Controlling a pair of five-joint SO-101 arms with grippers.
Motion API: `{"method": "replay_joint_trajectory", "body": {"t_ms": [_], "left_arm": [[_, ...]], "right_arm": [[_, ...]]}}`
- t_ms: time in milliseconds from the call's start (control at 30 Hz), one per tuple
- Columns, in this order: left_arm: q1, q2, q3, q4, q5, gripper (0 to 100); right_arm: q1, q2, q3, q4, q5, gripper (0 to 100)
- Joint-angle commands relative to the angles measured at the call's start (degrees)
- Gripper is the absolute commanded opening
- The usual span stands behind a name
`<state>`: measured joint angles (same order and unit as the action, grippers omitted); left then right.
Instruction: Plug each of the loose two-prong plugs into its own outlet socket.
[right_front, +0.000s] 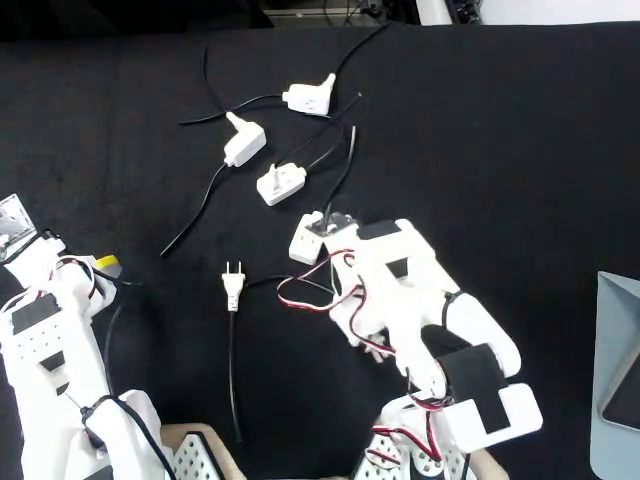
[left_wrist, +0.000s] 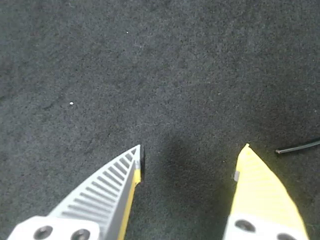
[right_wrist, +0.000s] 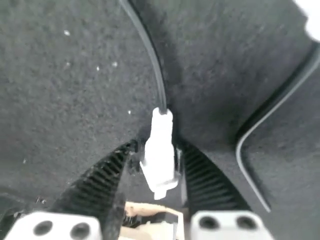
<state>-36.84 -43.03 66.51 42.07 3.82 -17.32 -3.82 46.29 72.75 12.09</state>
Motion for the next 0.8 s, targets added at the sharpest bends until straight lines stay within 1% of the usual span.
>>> {"method": "replay_joint_trajectory", "body": {"t_ms": [0,767], "left_arm": [[0.7,-1.2,-0.2,-1.1,-0.2,30],[0.7,-1.2,-0.2,-1.1,-0.2,30]], "right_arm": [[1.1,-0.4,-3.0,1.0,-0.4,11.8],[1.8,0.0,-5.1,1.3,-0.6,11.2]]}}
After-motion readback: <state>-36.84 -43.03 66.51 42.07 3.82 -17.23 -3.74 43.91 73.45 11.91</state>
